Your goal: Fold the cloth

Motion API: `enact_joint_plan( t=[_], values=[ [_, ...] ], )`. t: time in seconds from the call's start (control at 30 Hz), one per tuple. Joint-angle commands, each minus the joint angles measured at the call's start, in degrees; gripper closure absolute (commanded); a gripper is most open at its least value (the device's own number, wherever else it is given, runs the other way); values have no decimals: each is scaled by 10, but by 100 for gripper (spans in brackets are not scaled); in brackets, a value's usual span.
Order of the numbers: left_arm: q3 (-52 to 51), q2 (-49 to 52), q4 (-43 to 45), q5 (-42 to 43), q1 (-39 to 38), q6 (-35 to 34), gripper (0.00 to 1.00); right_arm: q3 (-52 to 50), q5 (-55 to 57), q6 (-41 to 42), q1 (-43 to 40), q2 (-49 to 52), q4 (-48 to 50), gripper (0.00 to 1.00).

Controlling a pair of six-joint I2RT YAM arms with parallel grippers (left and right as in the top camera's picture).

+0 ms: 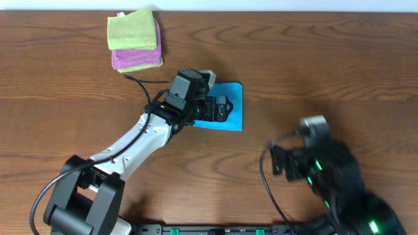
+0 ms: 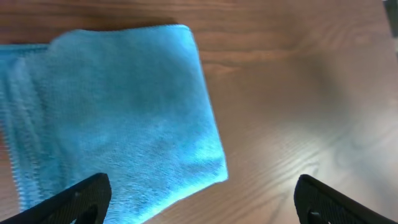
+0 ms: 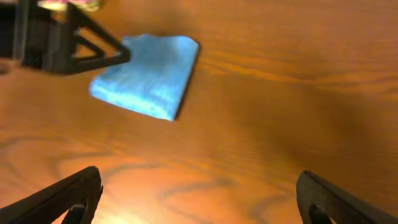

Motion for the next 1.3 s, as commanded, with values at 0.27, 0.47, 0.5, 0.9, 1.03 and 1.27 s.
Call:
enact_joint_plan(
  t=[0.27, 0.47, 0.5, 0.9, 1.03, 1.27],
  values=[
    [-2, 5, 1, -25, 0, -8, 5, -109, 26, 11, -2, -198, -51, 1],
    [-2, 5, -1, -24, 0, -13, 5, -115, 13, 28, -1, -197, -67, 1],
    [-2, 5, -1, -22, 0, -16, 5, -115, 13, 28, -1, -197, -71, 1],
    [-2, 5, 0, -23, 0, -27, 5, -115, 13, 28, -1, -197, -80, 1],
    [-2, 5, 0, -23, 0, -27, 5, -115, 13, 28, -4, -197, -80, 1],
    [-2, 5, -1, -22, 0, -27, 5, -115, 13, 28, -140, -199, -78, 1]
  ],
)
